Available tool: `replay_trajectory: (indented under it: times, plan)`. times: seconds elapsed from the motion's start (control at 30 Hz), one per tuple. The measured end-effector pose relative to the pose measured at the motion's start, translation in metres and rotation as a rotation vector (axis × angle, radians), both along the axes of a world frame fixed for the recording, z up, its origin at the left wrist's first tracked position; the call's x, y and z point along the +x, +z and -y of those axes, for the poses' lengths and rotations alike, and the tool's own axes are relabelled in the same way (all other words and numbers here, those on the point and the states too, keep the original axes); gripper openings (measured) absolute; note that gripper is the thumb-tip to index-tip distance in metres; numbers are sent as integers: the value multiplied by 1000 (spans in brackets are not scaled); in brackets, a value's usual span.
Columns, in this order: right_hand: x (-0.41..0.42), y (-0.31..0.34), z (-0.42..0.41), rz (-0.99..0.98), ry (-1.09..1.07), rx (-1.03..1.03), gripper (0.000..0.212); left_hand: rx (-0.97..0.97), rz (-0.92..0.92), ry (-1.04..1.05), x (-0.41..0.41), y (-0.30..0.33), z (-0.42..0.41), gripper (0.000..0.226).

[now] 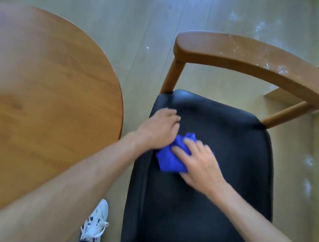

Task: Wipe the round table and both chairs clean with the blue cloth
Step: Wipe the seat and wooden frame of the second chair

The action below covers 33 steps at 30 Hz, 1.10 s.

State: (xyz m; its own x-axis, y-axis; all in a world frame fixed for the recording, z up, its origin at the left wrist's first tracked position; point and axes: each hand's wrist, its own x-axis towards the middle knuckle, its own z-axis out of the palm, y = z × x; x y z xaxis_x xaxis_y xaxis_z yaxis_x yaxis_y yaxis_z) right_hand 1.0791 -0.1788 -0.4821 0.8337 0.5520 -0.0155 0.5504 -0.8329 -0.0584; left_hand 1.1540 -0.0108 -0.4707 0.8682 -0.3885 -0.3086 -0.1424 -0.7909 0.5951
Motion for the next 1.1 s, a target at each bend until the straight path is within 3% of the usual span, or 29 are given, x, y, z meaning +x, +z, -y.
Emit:
replay_trajectory:
  times: [0.13, 0.2, 0.4, 0.47, 0.53, 0.63, 0.77, 0.83, 0.9, 1.0, 1.1]
  plan:
    - [74, -20, -61, -51, -394, -13, 42, -37, -101, -13, 51, -5, 15, 30]
    - [61, -31, -79, -106, -455, 20, 45, 29, -138, -66, 54, -17, 16, 36]
    - [-149, -33, -81, -150, 164, 136, 31, 233, -159, -224, 33, -39, 6, 48]
    - [-179, -32, -69, -211, 362, 60, 15, 262, -160, -238, 31, -38, 5, 58]
    - [-173, -30, -60, -193, 483, 46, 12, 273, -149, -257, 31, -38, 4, 63]
    - [-117, -25, -71, -148, 383, 93, 25, 264, -139, -278, 32, -41, 0, 68]
    - [-39, -26, -93, -110, -95, 108, 37, 263, -74, -286, 30, -48, 0, 71]
    - [-52, -30, -102, -101, -155, 114, 36, 252, -60, -279, 30, -51, -2, 71]
    - [-106, -32, -106, -121, 13, 99, 22, 255, -61, -282, 31, -51, -2, 71]
    - [-189, -29, -80, -268, 327, 126, 31, 273, -72, -279, 30, -47, -2, 70]
    - [-184, -22, -51, -355, 629, -9, 28, 265, -92, -255, 21, -46, 1, 71]
